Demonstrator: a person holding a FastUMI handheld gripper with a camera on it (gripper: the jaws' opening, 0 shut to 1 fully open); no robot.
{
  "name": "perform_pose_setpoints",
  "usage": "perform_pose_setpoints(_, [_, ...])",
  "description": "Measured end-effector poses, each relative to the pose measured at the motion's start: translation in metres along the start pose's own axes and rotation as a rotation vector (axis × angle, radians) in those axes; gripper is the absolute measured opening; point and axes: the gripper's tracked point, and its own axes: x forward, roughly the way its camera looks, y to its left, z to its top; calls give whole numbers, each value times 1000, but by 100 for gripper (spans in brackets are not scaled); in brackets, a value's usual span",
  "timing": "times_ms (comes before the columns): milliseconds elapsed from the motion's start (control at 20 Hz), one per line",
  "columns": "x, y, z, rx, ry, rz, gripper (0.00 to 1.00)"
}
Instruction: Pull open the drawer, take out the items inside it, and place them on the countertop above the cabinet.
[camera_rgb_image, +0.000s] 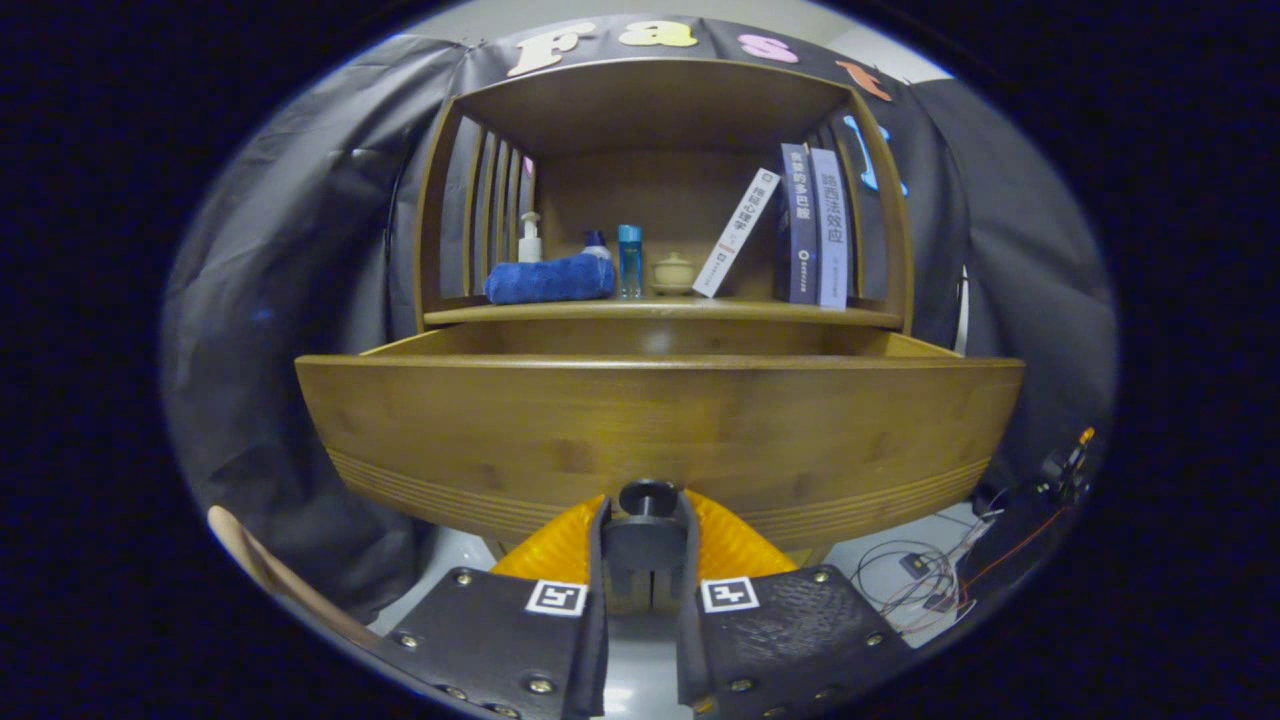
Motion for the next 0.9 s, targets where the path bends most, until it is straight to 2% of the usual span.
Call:
perform_pose_setpoints(200, [-30, -3, -12, 6, 16, 13, 27])
perform_pose_setpoints(550, [-54, -7, -18, 23, 30, 5, 28])
perform_pose_setpoints(800, [-52, -5, -22, -50, 42, 10, 27])
perform_pose_setpoints(900, [-60, -2, -16, -68, 23, 31, 44])
